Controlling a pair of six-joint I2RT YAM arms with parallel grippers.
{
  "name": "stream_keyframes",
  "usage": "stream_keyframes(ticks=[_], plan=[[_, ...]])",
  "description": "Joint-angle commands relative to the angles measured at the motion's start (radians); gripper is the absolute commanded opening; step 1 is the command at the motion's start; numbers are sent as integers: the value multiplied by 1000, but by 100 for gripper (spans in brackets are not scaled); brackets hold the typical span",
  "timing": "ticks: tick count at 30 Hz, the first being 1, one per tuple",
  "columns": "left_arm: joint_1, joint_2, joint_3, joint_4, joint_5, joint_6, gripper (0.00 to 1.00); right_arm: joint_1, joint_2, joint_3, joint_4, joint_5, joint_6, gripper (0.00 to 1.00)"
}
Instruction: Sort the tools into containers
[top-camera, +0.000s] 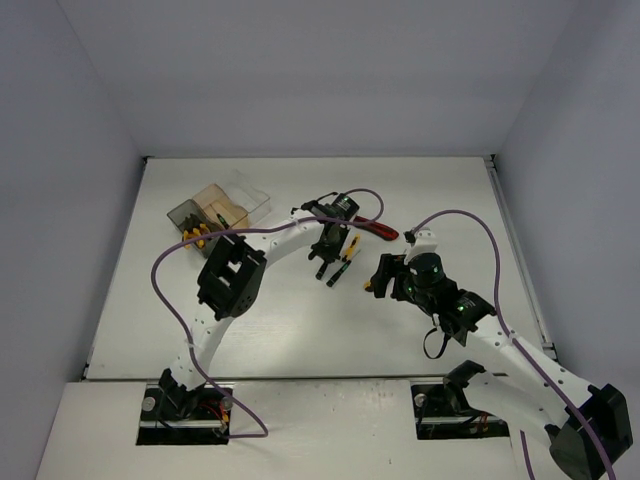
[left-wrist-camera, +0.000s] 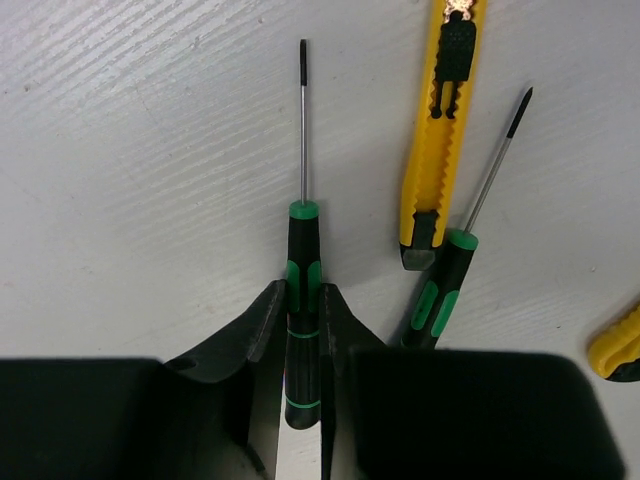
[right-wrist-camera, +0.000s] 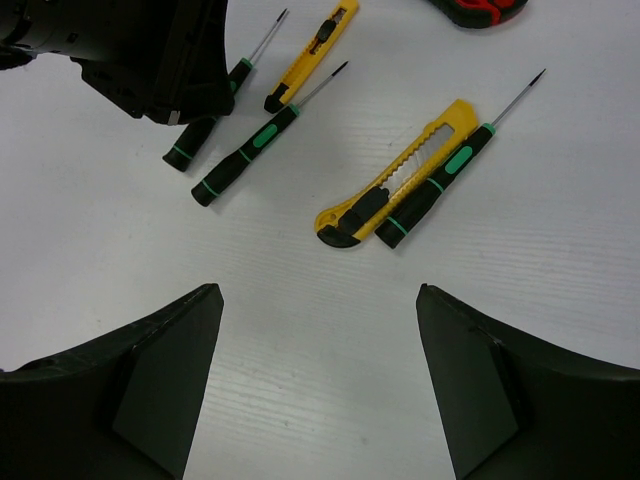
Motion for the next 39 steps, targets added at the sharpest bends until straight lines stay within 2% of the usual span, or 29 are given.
stream_keyframes(ticks=[1, 5, 9, 13, 18, 20, 28, 31, 39], plan=[[22, -80, -25, -3, -40, -24, 0, -7, -6, 6, 33, 22, 8, 76], [48, -146, -63, -2, -53, -52, 0, -7, -5, 7, 33, 18, 9, 76], [84, -291, -118, -3, -125, -102, 0, -9, -16, 4, 32, 19, 7, 76], [211, -434, -171, -4, -170, -186, 0, -9, -9, 6, 33, 16, 5, 76], [383, -490, -193, -4, -175, -263, 0, -10, -5, 6, 33, 11, 3, 76], [466, -478, -173, -2, -158, -296, 0, -11, -5, 6, 33, 13, 3, 76], [615, -337, -81, 8, -39, -412, 0, -11, -12, 4, 33, 7, 2, 76], [626, -291, -48, 10, -20, -434, 1, -11, -19, 3, 33, 5, 1, 76], [643, -247, -35, 13, -31, -495, 17, -12, -32, -2, 33, -4, 2, 76]])
